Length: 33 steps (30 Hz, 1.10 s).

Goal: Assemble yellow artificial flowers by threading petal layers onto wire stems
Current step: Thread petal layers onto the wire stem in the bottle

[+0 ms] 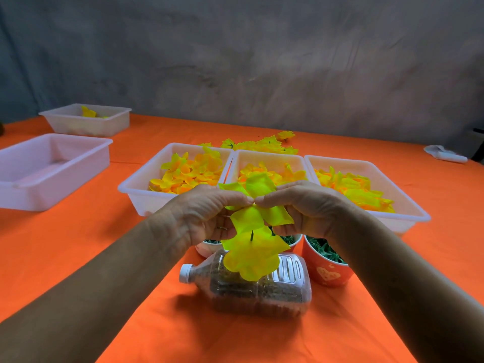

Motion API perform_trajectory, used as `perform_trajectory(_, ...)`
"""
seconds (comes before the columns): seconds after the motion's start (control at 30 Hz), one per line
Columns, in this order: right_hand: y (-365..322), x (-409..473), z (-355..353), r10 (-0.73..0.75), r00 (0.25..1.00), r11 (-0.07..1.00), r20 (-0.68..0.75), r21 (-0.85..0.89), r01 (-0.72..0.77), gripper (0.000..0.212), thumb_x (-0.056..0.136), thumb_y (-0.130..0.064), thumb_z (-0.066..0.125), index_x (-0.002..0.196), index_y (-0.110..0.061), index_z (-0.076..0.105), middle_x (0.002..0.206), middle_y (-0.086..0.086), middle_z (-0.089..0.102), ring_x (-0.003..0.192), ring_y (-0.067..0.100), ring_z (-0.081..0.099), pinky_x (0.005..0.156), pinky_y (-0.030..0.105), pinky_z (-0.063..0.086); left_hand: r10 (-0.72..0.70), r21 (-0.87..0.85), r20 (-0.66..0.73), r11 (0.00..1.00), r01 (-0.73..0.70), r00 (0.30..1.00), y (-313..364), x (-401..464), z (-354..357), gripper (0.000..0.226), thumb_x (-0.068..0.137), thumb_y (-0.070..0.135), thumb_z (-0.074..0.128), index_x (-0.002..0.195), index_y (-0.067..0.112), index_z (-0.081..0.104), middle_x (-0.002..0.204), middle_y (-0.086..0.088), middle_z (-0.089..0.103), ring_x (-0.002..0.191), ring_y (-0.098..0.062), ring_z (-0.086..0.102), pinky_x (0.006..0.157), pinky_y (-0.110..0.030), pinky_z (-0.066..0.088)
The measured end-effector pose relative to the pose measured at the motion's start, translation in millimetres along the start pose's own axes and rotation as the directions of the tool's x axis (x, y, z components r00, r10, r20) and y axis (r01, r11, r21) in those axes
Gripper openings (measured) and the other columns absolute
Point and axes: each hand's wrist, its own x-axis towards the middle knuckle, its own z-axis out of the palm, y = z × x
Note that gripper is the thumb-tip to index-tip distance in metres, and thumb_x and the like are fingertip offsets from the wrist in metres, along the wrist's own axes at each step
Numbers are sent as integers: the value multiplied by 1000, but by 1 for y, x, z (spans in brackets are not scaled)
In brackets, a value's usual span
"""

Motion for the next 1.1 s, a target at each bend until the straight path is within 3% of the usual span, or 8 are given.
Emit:
perform_trajectory(0.3,-4,-5,-2,-48,998,998,-32,-29,47,10,78,-8,70,72,-10,63,55,0,65,47,9,61,44,20,48,1,-17,63,1000,0,998,-1,1,-6,4,73,18,73,73,15,77,73,-4,74,64,-15,71,53,-24,53)
perform_trajectory(0.87,2,-3,4,32,999,999,3,-37,-32,9,81,-9,67,73,-9,62,53,2,64,46,11,61,44,19,47,-49,18,19,999,49,999,-9,1,-6,13,80,20,69,70,17,77,77,-5,73,67,-16,70,55,-26,54)
perform_trajectory(1.1,4,-4,2,73,995,997,64,32,-75,12,85,-10,62,73,-12,61,54,-2,66,47,8,63,45,18,49,-85,26,-66,996,86,994,-4,-7,6,9,86,16,62,91,9,65,84,-10,68,67,-19,66,55,-26,54)
